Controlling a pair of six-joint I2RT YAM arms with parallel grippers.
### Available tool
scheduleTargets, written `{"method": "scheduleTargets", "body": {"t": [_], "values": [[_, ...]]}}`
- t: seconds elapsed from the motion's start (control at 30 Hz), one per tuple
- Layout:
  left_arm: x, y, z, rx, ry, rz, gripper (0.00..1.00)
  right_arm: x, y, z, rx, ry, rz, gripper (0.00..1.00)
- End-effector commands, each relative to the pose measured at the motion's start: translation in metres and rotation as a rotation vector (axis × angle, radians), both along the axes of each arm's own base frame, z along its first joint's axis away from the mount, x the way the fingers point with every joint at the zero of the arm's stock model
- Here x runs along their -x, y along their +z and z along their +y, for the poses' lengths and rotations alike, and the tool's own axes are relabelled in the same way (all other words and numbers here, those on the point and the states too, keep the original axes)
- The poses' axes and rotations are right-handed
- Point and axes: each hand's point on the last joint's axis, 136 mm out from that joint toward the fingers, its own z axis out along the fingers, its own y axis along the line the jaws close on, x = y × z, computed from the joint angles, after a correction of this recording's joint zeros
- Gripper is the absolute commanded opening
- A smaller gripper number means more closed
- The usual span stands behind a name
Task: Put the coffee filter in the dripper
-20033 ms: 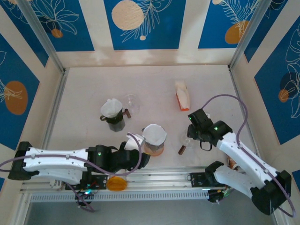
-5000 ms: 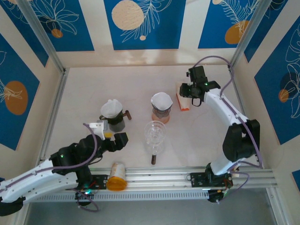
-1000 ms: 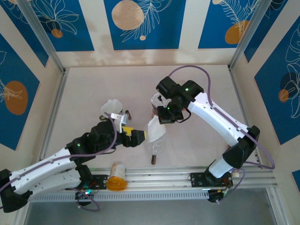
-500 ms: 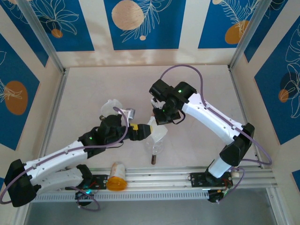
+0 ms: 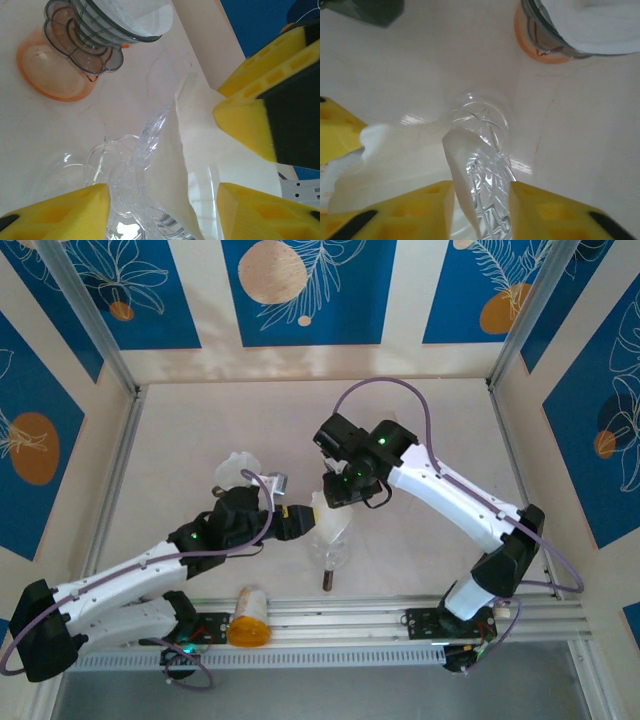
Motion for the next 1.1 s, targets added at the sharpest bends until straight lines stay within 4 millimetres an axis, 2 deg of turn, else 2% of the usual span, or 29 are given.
{"method": "scheduleTargets", "body": {"t": [0.0,0.23,0.47,0.6,0.7,0.77,1.07], "values": [[-0.001,-0.006,0.003,-0.007,0.01,0.017,0.59,0.004,0.016,-0.007,-0.019,-0.002,-0.089,0.45],[-0.001,-0.008,0.004,-0.006,0.011,0.023,0.59,0.019,0.012,-0.013,-0.055,-0.032,-0.106,0.47],[0.0,-0.009,0.004,-0.005,0.013,0.027,0.59,0.029,-0.007,-0.013,-0.037,-0.036,-0.077,0.44],[0.0,-0.009,0.004,0.0,0.015,0.03,0.59,0.027,-0.009,-0.015,-0.021,-0.037,-0.095,0.17],[0.001,-0.007,0.005,0.006,0.014,0.03,0.6,0.026,-0.009,-0.017,0.014,-0.022,-0.119,0.04],[0.001,-0.008,0.006,0.004,0.018,0.031,0.6,0.025,-0.011,-0.018,0.044,-0.009,-0.131,0.0],[0.003,-0.017,0.01,-0.012,0.03,0.05,0.6,0.025,-0.025,-0.016,0.129,0.028,-0.143,0.0]]}}
